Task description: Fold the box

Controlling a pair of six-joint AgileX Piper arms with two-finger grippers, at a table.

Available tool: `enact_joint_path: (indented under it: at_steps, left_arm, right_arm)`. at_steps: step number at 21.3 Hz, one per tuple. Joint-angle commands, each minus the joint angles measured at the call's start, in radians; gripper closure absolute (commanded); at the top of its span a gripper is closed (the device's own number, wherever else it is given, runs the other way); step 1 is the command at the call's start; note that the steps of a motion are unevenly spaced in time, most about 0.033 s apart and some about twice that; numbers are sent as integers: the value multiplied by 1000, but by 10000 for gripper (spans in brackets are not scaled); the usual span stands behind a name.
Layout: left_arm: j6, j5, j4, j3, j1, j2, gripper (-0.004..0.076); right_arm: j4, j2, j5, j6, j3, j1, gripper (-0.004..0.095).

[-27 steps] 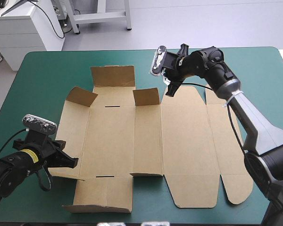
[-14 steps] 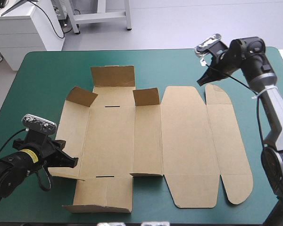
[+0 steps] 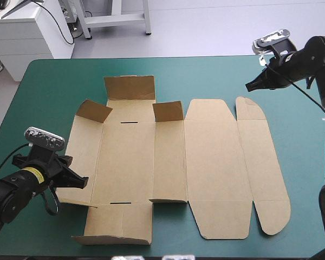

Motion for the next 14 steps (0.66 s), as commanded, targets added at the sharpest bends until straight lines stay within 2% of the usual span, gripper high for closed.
enact_joint_path:
  at_steps: [1, 5, 8, 14]
  left_arm:
    - [-15, 7, 44, -76, -3, 44, 731]
    - [-15, 69, 114, -195, -3, 140, 731]
    - [-28, 88, 135, -275, -3, 199, 731]
    - [17, 125, 144, -346, -3, 288, 705]
  right_arm:
    - [17, -89, -6, -8, -26, -7, 925]
    - [15, -160, -4, 3, 22, -7, 925]
    - [17, -245, -11, -1, 171, -7, 925]
    - [12, -544, -212, -8, 631, -7, 926]
